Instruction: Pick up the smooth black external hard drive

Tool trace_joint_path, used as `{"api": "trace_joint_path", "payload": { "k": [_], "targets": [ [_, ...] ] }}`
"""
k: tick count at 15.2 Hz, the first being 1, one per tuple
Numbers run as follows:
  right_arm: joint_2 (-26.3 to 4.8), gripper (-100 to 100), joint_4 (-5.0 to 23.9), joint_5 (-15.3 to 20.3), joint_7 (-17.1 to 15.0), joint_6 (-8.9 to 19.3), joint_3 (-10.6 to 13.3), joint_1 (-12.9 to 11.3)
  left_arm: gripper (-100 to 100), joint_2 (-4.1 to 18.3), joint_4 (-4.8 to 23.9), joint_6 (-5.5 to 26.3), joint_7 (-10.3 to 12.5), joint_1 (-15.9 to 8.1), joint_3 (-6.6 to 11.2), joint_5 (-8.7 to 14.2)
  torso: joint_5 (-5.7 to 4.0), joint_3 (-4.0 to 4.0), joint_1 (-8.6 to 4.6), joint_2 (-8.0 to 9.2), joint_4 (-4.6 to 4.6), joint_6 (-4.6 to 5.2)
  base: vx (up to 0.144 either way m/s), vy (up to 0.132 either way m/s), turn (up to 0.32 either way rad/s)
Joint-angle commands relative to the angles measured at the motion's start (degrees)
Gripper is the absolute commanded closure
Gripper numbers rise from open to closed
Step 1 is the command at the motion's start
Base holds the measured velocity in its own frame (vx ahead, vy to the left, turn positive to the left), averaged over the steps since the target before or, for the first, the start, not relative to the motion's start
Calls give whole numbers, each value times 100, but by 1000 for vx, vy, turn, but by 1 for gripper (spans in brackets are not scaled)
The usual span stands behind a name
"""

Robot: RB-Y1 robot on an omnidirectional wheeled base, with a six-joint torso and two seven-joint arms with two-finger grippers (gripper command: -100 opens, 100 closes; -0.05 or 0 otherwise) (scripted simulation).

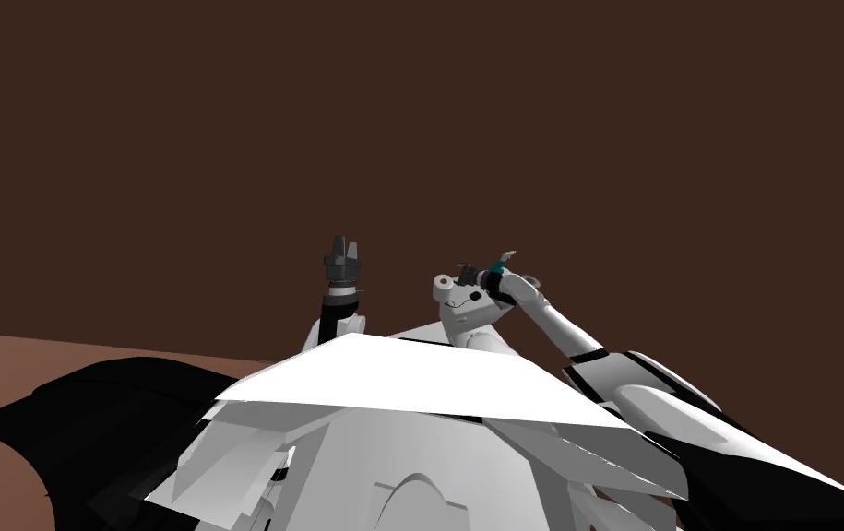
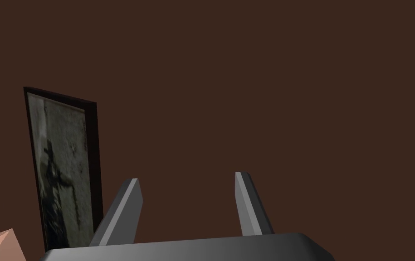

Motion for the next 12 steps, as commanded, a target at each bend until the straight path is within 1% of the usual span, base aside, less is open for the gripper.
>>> {"api": "trace_joint_path", "payload": {
  "k": [1,3,4,6,7,9,10,12],
  "targets": [
    [-216,-100,-45,124,-69,-286,145,-103,0,0,0,0,0,0,0,0,0,0,0,0,0,0,3,-13,137],
    [-216,-100,-45,124,-69,-478,145,-103,0,0,0,0,0,0,0,0,1,0,2,0,0,-2,7,-18,96],
    [-395,-100,-43,193,-93,-644,249,-201,0,0,0,0,0,0,0,0,1,0,2,0,0,0,8,-20,133],
    [-395,-100,-43,193,-93,-832,249,-201,0,0,0,0,0,0,0,0,0,0,0,0,0,-1,4,-22,103],
    [-570,-100,-41,259,-116,-979,350,-298,0,0,0,0,0,0,0,0,0,1,0,1,0,0,2,-21,143],
    [-570,-100,-41,259,-116,-1179,350,-298,0,0,0,0,0,0,0,0,0,1,0,2,1,-2,0,-22,97],
    [-742,-100,-36,323,-139,-1333,449,-391,0,0,0,0,0,0,0,0,0,2,0,3,1,1,-2,-17,106],
    [-742,-100,-36,323,-139,-1517,449,-391,0,0,0,0,0,0,0,0,1,2,1,3,1,-1,-1,-18,100]
  ]
}}
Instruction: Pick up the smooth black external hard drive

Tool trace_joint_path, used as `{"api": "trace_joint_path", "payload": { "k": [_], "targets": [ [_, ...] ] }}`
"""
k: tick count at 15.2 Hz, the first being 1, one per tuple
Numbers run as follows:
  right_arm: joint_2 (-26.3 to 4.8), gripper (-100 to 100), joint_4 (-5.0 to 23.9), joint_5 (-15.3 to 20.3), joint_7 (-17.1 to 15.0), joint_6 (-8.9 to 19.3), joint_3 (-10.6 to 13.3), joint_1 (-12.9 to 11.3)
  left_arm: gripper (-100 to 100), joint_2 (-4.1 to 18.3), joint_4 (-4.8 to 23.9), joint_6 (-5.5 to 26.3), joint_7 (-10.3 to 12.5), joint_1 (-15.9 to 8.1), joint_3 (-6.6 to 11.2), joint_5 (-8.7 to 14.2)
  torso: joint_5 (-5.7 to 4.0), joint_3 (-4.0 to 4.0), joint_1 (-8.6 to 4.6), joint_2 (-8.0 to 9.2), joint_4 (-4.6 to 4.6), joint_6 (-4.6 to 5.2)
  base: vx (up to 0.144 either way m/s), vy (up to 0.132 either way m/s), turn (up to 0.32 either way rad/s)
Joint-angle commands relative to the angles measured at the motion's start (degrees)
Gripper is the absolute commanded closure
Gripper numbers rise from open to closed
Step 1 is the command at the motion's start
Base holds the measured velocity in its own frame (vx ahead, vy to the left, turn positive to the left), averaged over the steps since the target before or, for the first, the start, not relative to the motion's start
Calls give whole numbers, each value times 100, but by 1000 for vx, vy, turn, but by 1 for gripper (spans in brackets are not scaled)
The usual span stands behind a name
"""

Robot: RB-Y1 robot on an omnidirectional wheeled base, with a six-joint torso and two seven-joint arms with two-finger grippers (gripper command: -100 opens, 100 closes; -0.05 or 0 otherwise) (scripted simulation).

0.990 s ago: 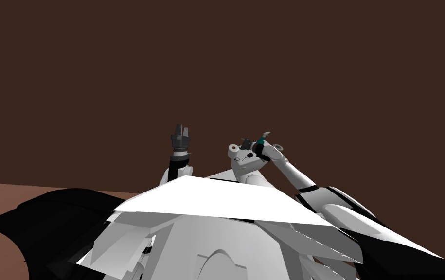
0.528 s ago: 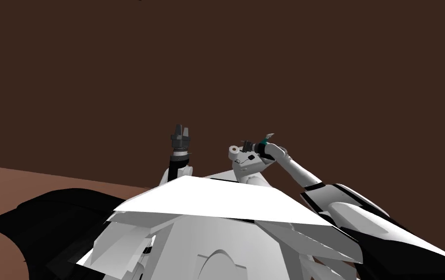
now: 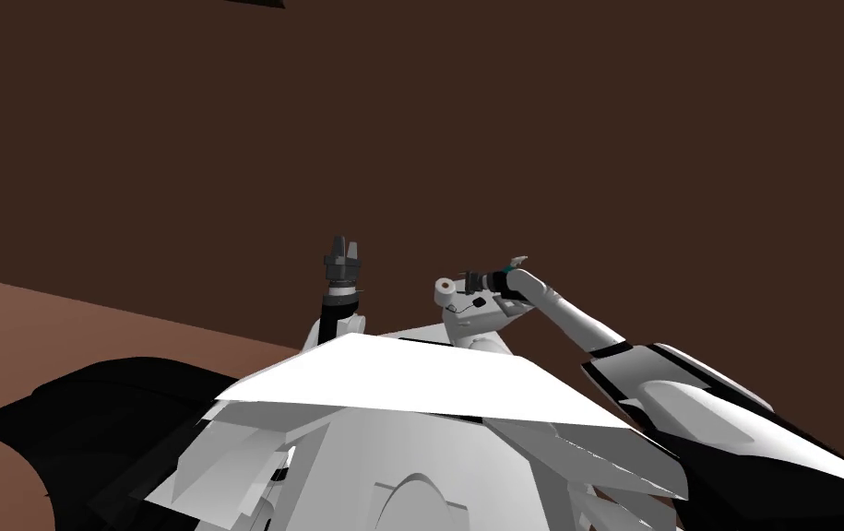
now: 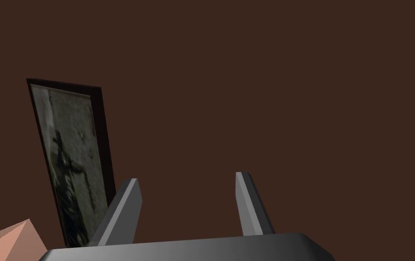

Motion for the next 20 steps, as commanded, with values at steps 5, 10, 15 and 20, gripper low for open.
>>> {"api": "trace_joint_path", "payload": {
  "k": [5,10,15,20],
  "targets": [
    [-367,-100,10,132,-58,-733,200,-188,0,0,0,0,0,0,0,0,1,-1,1,-2,0,-2,4,-15,116],
    [-675,-100,50,253,-102,-1274,375,-336,0,0,0,0,0,0,0,0,1,-1,4,-2,0,1,3,-8,88],
    [-819,-100,78,312,-122,-1651,455,-398,0,0,0,0,0,0,0,0,2,-1,7,-2,0,-2,4,-2,100],
    [-1218,-100,195,491,-180,-2286,656,-534,0,0,0,0,0,0,0,0,2,-2,10,-4,-1,-1,6,4,120]
  ]
}}
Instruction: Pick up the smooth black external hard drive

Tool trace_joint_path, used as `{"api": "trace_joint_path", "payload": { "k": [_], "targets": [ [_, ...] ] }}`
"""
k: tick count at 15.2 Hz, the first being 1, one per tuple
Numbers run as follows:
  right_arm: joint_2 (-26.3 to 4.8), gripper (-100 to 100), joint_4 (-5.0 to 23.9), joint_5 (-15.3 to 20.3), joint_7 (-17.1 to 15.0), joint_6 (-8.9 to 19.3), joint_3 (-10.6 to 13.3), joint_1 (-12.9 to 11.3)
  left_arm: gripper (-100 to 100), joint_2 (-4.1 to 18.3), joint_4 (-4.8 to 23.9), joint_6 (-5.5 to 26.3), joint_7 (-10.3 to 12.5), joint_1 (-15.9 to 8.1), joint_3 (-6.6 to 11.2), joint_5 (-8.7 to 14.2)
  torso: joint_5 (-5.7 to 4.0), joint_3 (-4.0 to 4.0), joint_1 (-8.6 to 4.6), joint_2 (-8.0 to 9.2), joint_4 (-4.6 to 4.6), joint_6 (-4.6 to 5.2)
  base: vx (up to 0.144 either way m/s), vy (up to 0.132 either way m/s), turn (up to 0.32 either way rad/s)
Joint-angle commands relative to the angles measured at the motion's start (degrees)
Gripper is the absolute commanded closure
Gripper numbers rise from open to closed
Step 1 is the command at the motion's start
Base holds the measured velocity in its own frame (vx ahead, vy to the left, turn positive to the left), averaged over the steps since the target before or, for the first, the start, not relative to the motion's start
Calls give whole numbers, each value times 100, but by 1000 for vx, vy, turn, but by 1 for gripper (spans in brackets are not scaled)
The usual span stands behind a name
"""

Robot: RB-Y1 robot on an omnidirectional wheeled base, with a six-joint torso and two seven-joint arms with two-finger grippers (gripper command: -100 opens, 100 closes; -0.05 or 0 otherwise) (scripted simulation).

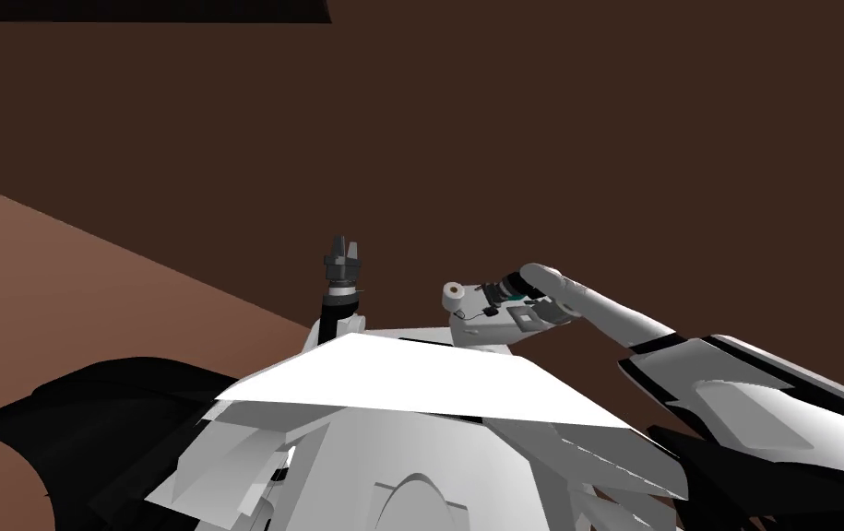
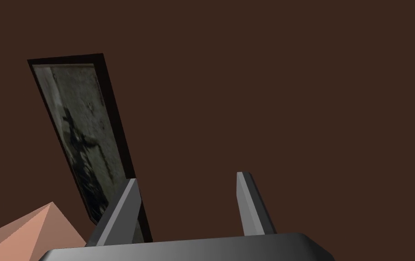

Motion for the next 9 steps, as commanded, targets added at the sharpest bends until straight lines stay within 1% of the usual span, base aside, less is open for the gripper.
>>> {"api": "trace_joint_path", "payload": {
  "k": [1,2,3,4,5,7,8,9],
  "targets": [
    [-144,-100,57,16,34,-263,28,-12,0,0,0,0,0,0,0,0,0,0,0,0,0,0,7,8,114],
    [-262,-100,101,73,17,-396,78,-45,0,0,0,0,0,0,0,0,-1,-1,-5,-1,-1,4,6,12,131],
    [-262,-100,101,73,17,-465,78,-45,0,0,0,0,0,0,0,0,-1,-2,-10,-2,-2,7,6,8,86],
    [-371,-100,146,128,1,-622,121,-71,0,0,0,0,0,0,0,0,-3,-2,-15,-2,-3,9,4,10,88],
    [-371,-100,146,128,1,-646,121,-71,0,0,0,0,0,0,0,0,-2,-2,-18,-1,-3,9,3,8,75],
    [-555,-100,233,227,-26,-948,187,-105,0,0,0,0,0,0,0,0,-3,-1,-19,0,-2,9,0,15,120],
    [-555,-100,233,227,-26,-948,187,-105,0,0,0,0,0,0,0,0,-3,-1,-17,1,-2,9,-1,18,93],
    [-627,-100,271,270,-37,-1067,212,-113,0,0,0,0,0,0,0,0,-3,0,-17,2,-2,10,-2,18,68]
  ]
}}
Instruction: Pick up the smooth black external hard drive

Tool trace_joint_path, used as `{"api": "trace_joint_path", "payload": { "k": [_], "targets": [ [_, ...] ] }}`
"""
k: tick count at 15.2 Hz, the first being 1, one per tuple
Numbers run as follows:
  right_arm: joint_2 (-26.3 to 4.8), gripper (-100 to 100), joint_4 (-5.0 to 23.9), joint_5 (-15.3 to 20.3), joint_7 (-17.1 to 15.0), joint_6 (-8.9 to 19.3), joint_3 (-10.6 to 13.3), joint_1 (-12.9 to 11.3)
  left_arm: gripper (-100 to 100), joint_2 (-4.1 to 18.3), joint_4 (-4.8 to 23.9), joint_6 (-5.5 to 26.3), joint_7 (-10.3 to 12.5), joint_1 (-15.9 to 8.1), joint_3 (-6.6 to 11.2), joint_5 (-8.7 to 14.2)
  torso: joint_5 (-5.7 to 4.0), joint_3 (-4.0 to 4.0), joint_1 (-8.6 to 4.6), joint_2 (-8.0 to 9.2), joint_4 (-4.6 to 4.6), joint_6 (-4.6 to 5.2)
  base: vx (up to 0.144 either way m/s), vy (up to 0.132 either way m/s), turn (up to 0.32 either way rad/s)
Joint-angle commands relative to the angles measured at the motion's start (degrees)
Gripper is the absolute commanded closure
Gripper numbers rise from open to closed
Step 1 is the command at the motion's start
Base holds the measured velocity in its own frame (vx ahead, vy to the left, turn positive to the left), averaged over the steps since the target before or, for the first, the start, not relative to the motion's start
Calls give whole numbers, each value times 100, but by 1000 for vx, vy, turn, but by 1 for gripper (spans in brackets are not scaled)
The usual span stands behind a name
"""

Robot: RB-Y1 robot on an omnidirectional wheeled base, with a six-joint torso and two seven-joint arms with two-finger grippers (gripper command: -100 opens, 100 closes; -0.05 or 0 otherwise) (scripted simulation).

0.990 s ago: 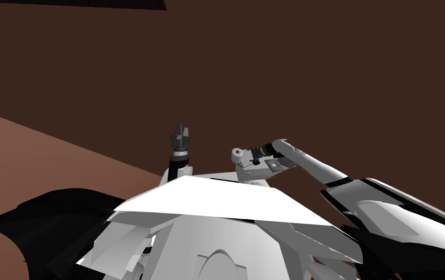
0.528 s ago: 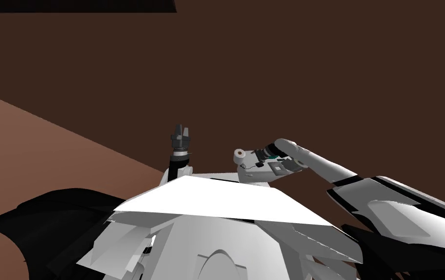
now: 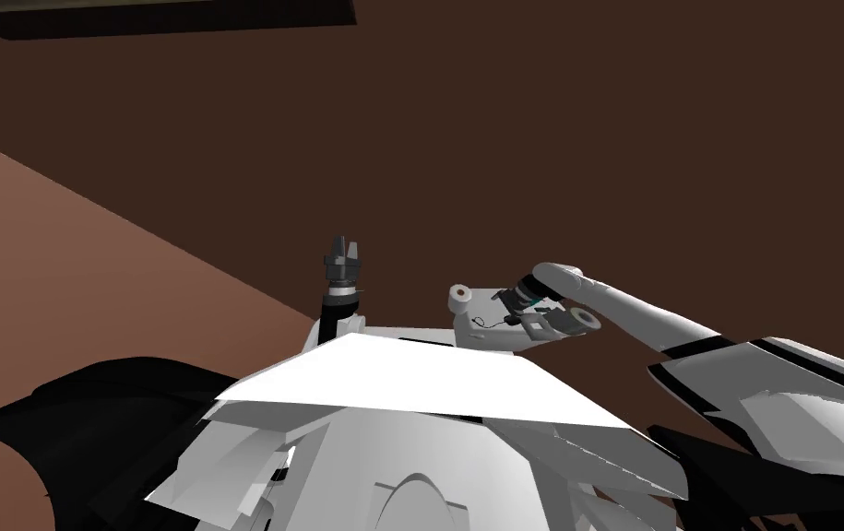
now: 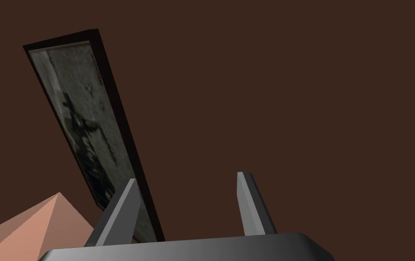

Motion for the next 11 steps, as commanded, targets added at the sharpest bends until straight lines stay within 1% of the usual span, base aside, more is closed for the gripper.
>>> {"api": "trace_joint_path", "payload": {
  "k": [1,3,4,5,7,8,9,10,11],
  "targets": [
    [-102,-100,112,77,-17,-240,51,-54,0,0,0,0,0,0,0,0,0,0,0,0,0,0,-10,25,99],
    [-162,-100,158,126,-30,-361,84,-48,0,0,0,0,0,0,0,0,1,2,5,3,0,-1,-12,37,81],
    [-122,-100,77,109,-58,-249,69,-22,0,0,0,0,0,0,0,0,1,2,8,3,0,-1,-4,25,20],
    [-52,-100,145,179,-26,-116,115,59,0,0,0,0,0,0,0,0,1,1,6,2,0,0,-9,8,15],
    [6,-100,192,228,4,10,147,125,0,0,0,0,0,0,0,0,-3,2,-3,5,-1,1,-19,-1,22],
    [-34,-100,126,201,-45,-87,126,86,0,0,0,0,0,0,0,0,-5,2,-6,6,-1,1,-13,-2,6],
    [-111,100,98,130,-55,-243,83,-7,0,0,0,0,0,0,0,0,-4,2,-7,6,0,1,5,-2,-22],
    [-125,100,87,118,-63,-275,75,-23,0,0,0,0,0,0,0,0,-3,1,-8,2,0,2,16,0,-32],
    [-98,100,84,150,-62,-169,95,32,0,0,0,0,0,1,0,0,-3,-1,-7,-2,-1,2,10,0,-12]
  ]
}}
